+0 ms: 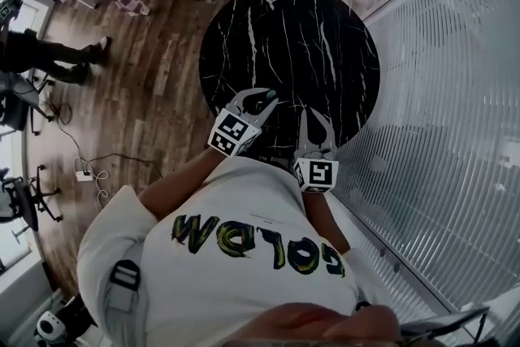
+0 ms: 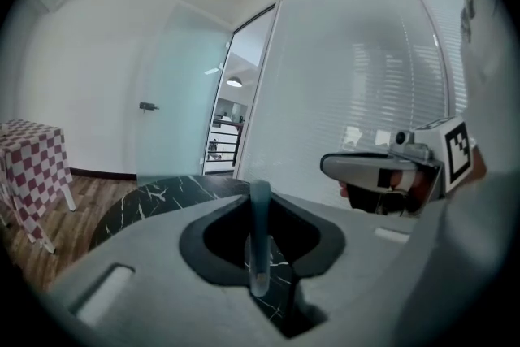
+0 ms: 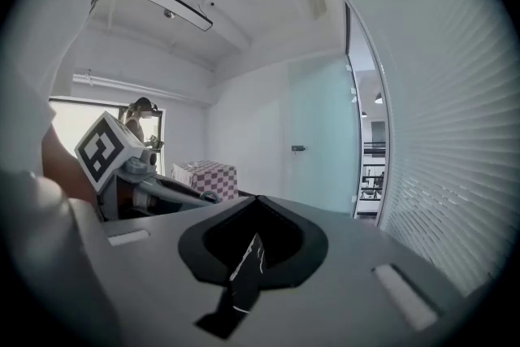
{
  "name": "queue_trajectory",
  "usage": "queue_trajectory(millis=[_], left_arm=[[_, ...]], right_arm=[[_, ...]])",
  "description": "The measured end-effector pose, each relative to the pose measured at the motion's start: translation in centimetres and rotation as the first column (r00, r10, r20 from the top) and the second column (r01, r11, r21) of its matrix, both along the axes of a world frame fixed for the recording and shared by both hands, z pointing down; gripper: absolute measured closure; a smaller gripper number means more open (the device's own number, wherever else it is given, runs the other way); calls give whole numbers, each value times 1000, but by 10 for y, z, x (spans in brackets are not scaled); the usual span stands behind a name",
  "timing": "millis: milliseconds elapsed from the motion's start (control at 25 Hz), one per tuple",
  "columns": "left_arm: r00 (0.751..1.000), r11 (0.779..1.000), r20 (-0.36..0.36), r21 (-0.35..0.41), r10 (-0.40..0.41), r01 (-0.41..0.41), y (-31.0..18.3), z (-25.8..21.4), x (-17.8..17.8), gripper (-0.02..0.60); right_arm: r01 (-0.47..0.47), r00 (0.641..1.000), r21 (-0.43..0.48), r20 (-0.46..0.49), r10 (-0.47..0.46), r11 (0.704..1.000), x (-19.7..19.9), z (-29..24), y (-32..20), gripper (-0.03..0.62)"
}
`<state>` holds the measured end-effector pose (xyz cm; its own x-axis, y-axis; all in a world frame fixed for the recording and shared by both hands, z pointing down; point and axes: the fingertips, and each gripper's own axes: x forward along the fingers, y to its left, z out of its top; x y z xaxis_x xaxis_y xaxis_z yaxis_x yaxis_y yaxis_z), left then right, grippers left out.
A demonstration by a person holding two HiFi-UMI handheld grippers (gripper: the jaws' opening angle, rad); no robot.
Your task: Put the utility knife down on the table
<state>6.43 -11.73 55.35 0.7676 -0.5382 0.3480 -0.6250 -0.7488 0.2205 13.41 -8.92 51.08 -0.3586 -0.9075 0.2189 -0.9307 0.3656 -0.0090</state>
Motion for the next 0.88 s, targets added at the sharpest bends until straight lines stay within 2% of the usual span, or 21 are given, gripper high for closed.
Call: queue_trajectory(millis=[120,280,400,600,880], left_arm=[[999,999,51,-51,5,-3,-4,37,4,508],[998,988,63,-154,-4,13,-6,79,5,508],[993,983,118,-184,16,6,-5,109,3,508],[989,970,144,-244,13,23,-4,148,-2,508],[978,955,199,-295,60,2,-1,186,14,508]], right_arm=[[1,1000,-37,5,-1,999,2,26,-3,592],[-8,999,-58,-53,5,998,10,68,-6,594],[-7,997,-136,-76,-3,991,13,106,-8,594],[1,998,-275,-58,-17,961,18,158,-7,594],[14,998,-407,-57,-40,913,24,212,-5,594]])
